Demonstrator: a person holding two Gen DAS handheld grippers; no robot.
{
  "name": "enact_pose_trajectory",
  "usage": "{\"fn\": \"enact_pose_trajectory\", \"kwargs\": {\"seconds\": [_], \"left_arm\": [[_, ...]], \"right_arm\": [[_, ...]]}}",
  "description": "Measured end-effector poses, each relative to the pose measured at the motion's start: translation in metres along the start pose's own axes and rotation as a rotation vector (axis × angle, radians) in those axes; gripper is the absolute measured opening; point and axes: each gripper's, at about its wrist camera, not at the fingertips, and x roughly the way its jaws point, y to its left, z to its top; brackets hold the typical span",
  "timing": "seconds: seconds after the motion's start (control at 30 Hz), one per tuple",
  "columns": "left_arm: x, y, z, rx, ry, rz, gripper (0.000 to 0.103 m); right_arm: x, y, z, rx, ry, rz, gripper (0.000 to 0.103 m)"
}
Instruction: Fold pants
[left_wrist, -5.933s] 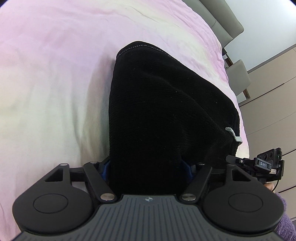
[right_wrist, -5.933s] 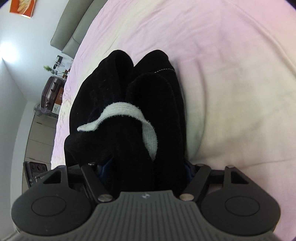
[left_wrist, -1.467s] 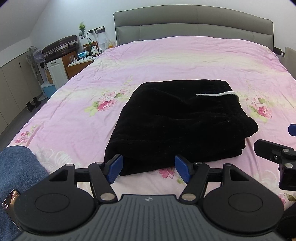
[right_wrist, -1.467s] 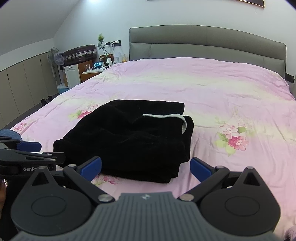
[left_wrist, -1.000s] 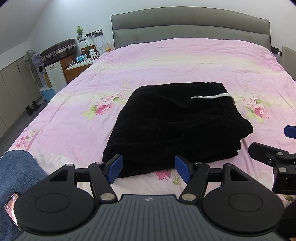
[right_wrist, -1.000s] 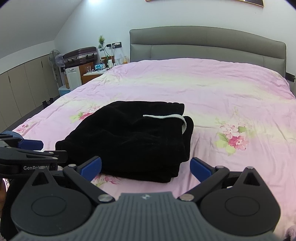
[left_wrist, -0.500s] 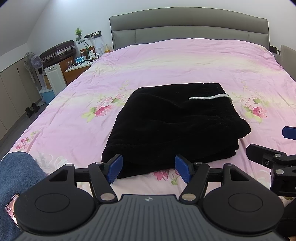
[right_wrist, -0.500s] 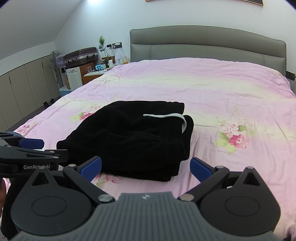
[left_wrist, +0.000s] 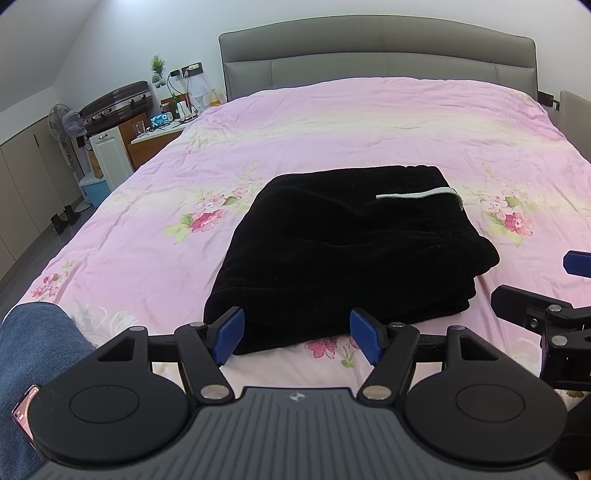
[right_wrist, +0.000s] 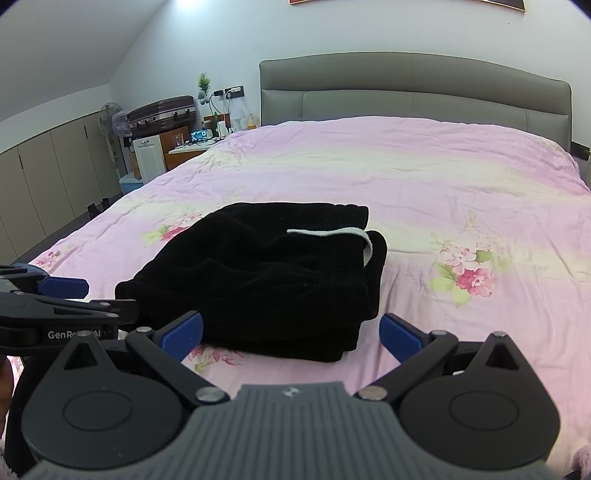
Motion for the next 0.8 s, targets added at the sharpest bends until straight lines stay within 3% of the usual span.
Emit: {"fn": "enact_pose_trajectory", "kwargs": {"seconds": [0.8], "left_arm": [[-0.0035,-0.0009,0.001,0.002,0.0,0.003,0.078]], "right_arm": [[-0.0012,0.0,-0.0011,-0.004,0.002,0.006,0.098]]}}
